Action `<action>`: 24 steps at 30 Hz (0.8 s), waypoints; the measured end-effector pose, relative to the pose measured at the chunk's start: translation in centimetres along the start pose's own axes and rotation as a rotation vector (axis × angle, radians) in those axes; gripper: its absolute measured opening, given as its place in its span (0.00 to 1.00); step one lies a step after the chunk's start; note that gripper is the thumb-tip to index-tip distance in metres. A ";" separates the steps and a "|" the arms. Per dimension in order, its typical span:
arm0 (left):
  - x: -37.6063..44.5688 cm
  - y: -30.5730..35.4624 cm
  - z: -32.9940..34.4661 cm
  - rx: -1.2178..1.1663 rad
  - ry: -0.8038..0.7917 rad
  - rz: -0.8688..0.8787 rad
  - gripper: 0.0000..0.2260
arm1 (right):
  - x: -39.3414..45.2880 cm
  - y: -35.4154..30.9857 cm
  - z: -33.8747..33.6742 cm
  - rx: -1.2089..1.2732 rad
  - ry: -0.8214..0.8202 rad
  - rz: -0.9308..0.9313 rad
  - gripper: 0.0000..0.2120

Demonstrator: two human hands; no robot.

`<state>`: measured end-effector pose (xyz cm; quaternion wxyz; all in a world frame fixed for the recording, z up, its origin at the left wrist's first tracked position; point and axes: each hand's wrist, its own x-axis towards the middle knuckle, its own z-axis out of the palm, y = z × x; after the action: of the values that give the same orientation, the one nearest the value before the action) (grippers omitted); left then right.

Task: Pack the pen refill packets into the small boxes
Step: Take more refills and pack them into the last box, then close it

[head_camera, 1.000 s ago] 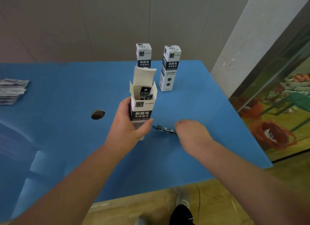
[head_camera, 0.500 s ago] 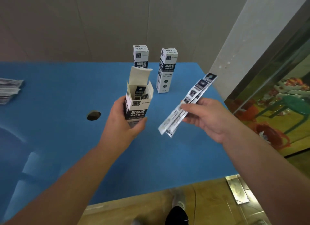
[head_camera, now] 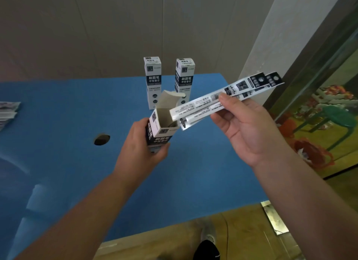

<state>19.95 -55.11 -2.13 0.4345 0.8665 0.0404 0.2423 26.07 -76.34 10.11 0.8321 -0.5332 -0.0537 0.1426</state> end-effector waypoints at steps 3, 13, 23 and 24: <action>-0.2 0.3 0.1 0.065 -0.011 0.083 0.29 | 0.2 0.4 0.8 -0.103 0.038 -0.044 0.05; 0.0 1.1 0.6 0.098 0.021 0.112 0.28 | 0.5 1.9 2.3 -0.402 0.078 -0.126 0.01; 0.5 1.4 1.0 0.032 0.008 0.080 0.28 | 2.0 2.1 2.3 -0.548 0.048 -0.126 0.02; 0.6 1.5 1.0 0.014 0.005 0.067 0.29 | 2.1 2.1 2.3 -0.576 0.039 -0.122 0.03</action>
<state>20.68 -56.59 -1.28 0.4200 0.8697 0.0141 0.2588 27.13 -72.90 9.01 0.6546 -0.7458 -0.1077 0.0608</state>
